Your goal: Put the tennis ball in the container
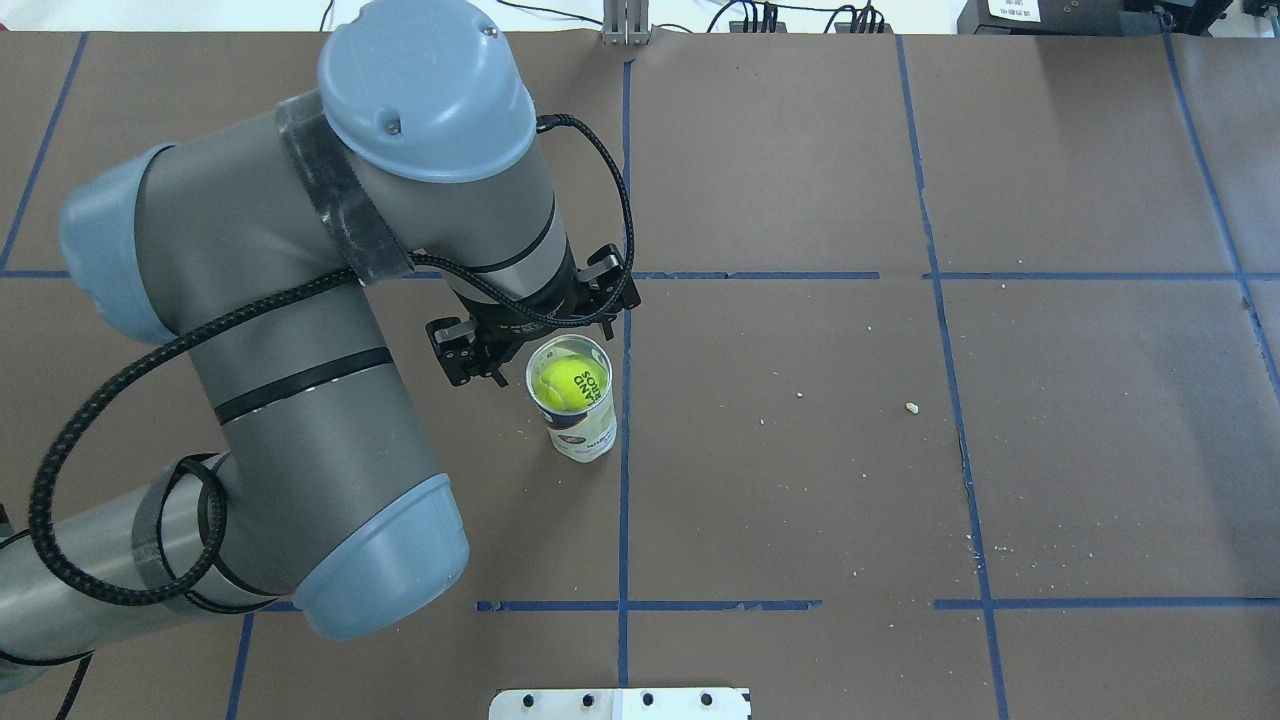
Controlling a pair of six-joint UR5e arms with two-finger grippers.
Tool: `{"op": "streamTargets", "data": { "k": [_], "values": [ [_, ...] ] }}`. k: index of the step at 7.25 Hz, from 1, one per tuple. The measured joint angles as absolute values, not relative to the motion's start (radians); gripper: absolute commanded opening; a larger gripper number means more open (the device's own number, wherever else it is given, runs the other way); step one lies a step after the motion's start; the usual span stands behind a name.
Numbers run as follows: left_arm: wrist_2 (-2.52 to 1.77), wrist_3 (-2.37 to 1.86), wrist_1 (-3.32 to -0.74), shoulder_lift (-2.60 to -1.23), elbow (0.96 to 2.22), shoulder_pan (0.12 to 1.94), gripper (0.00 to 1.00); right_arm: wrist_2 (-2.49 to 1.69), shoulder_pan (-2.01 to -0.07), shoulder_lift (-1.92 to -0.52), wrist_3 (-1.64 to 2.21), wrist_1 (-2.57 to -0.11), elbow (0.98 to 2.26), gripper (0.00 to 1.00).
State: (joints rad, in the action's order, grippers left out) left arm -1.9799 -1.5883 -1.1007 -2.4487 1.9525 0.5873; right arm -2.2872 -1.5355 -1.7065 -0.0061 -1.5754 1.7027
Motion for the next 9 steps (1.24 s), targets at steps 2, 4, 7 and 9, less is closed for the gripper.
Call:
{"op": "streamTargets", "data": {
  "k": [2,4,7,9],
  "values": [
    [-1.981,-1.499,-1.102,-2.402,2.005,0.617,1.0,-2.287,-1.536,-1.707,-0.006,-1.575,1.703,1.0],
    [-1.991,-1.302,-1.103,-2.338,2.049,0.712,1.0,-2.287,-1.536,-1.707,-0.006,-1.575,1.703,1.0],
    [-2.115,-0.883,-1.178,-2.157,2.055,0.937,1.0,-2.287,-1.536,-1.707,-0.006,-1.575,1.703,1.0],
    [-2.203,-0.531,-1.244,-1.992,1.999,1.124,1.0,-2.287,-1.536,-1.707,-0.006,-1.575,1.703,1.0]
  ]
}}
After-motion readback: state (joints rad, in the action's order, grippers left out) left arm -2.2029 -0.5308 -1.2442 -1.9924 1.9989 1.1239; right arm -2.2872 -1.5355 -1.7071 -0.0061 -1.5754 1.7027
